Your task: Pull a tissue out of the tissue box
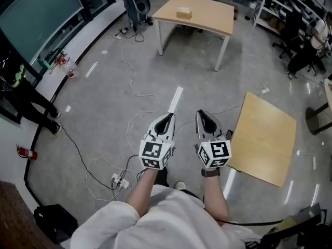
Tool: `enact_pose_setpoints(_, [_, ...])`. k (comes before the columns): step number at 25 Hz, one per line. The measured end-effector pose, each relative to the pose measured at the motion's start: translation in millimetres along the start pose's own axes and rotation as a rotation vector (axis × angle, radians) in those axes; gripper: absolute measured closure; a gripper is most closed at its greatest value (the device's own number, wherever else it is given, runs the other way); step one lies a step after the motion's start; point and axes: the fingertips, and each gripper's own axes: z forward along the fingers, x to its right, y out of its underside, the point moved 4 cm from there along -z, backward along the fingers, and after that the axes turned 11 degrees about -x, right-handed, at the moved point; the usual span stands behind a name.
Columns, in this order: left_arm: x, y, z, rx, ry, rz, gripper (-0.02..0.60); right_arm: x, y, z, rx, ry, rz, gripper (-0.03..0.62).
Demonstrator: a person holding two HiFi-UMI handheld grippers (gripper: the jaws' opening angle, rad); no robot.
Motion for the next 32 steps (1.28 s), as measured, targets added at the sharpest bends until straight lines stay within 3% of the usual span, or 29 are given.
enact_pose_setpoints(8, [-122.6,-34.8,67.5,0.035,0.028,-0.010,0.581,-12.4,-48.2,138.4,0.016,0.000,-0.067,0.571])
enact_pose_setpoints(14, [-246.9,-78.1,79.6,0.130,-0.076,-0.048,0.581,-55.4,-90.4,244.3,0.043,-0.058,-0.085,0.571])
enact_pose_setpoints(17, [-291.0,-83.0,88.2,0.117,-0.061,-0.042,0.581,-72.4,-98.1,289.2,0.030,-0.056,-0.086,0.571])
enact_pose_setpoints(21, [-327.5,-72.7,101.3,0.111,-0.045,-0.037,0.581,-85.3,-91.4,324.2,0.027,-0.050,-0.089,0.571])
enact_pose_setpoints(25, [-343.7,-56.7,131.2,0.044,-0.004,-0.083,0.581,-78.3,-79.9,351.8,-0.034,-0.044,-0.078,0.571])
enact_pose_setpoints(32, [-364.8,-64.9,212.9,0.009,0.032,-0.072,0.581,-19.0,-98.0,417.0,-0.023,-0.022,-0.083,0.571])
